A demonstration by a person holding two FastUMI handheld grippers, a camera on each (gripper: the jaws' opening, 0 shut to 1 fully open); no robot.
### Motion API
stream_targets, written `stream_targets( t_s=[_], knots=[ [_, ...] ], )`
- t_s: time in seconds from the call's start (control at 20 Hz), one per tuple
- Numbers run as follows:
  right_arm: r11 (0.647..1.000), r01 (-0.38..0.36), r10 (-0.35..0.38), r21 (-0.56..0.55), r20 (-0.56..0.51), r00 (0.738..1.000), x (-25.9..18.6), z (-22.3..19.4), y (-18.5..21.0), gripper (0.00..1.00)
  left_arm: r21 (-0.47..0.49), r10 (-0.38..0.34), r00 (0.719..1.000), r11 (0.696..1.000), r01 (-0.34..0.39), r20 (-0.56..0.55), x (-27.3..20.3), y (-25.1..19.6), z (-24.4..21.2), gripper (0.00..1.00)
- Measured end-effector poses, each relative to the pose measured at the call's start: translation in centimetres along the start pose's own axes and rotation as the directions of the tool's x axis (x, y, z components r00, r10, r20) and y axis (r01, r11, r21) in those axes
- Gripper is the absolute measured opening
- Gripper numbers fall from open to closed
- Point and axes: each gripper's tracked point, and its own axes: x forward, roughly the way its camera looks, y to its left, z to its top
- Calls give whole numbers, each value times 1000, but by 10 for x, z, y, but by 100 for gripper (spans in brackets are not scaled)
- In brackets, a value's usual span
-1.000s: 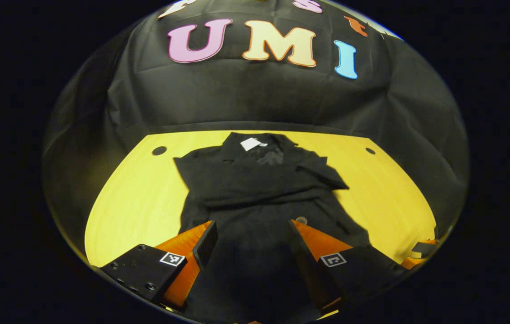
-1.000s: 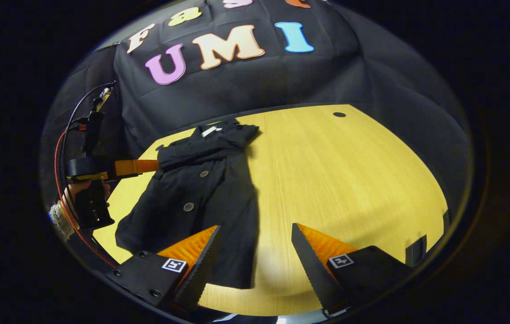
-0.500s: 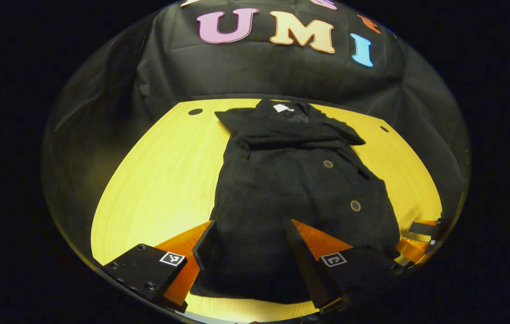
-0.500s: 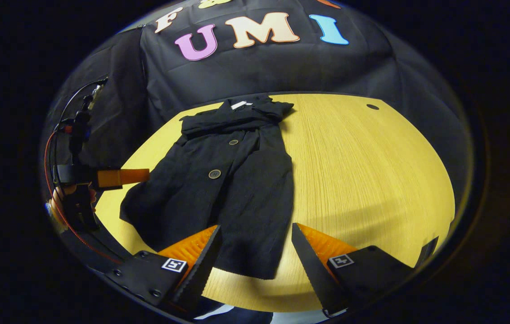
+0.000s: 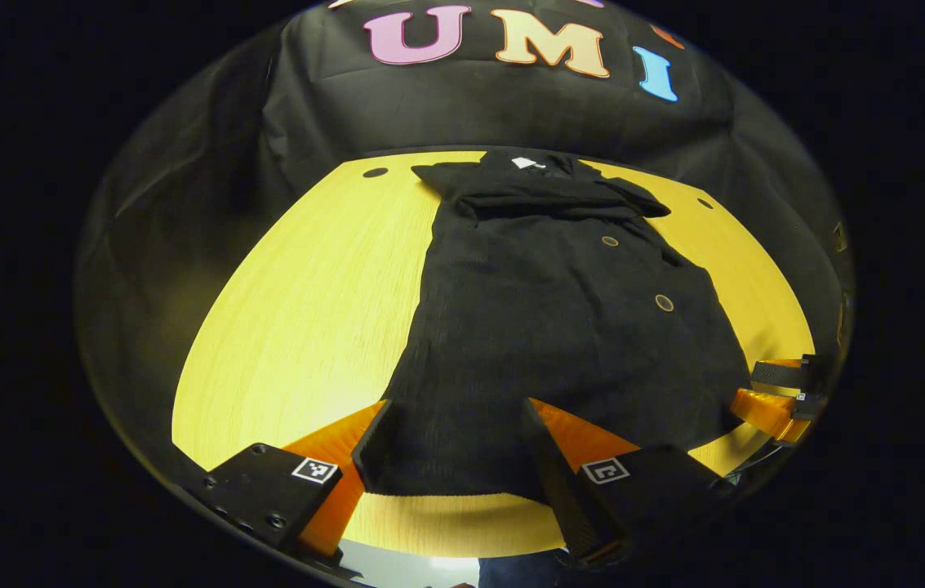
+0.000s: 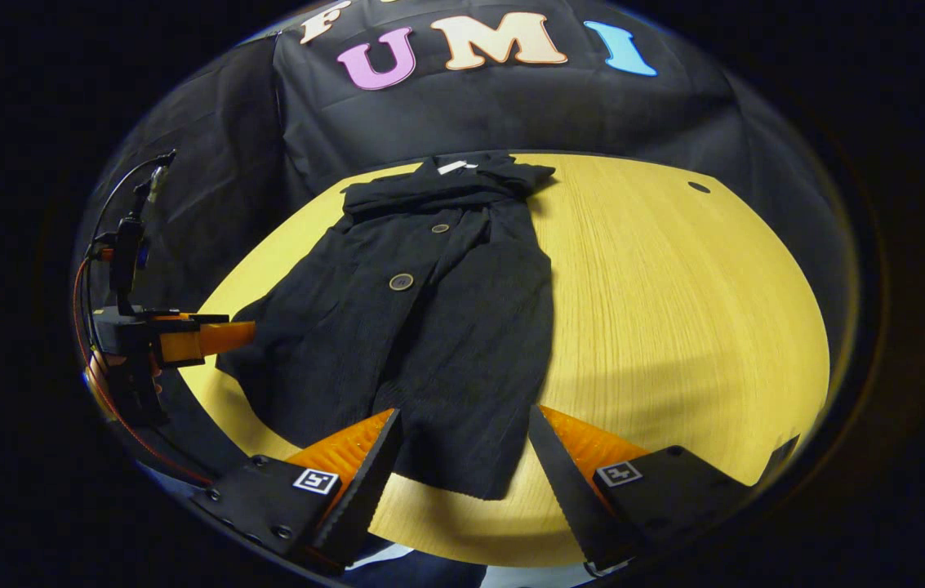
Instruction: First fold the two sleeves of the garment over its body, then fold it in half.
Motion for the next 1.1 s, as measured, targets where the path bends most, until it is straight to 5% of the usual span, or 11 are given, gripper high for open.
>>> stream_targets(
  t_s=[0.45, 0.8, 0.95, 1.1],
  knots=[
    [998, -7, 6, -58, -14, 1000, 4, -5, 0, 99, 18, 17, 1000, 1000, -17, -16, 4, -2, -25, 91],
    [989, 68, -69, -130, -4, 998, 4, -10, -3, 90, -5, 8, 1000, 1000, -8, 26, 5, -8, -25, 89],
    [992, 80, -79, -95, 9, 997, 6, -9, 1, 82, -1, -3, 1000, 1000, 3, 19, 4, -16, -26, 74],
    [995, 65, -65, -73, 6, 998, 10, -9, 4, 59, 17, -18, 1000, 1000, 18, 8, 4, -24, -26, 52]
  ],
)
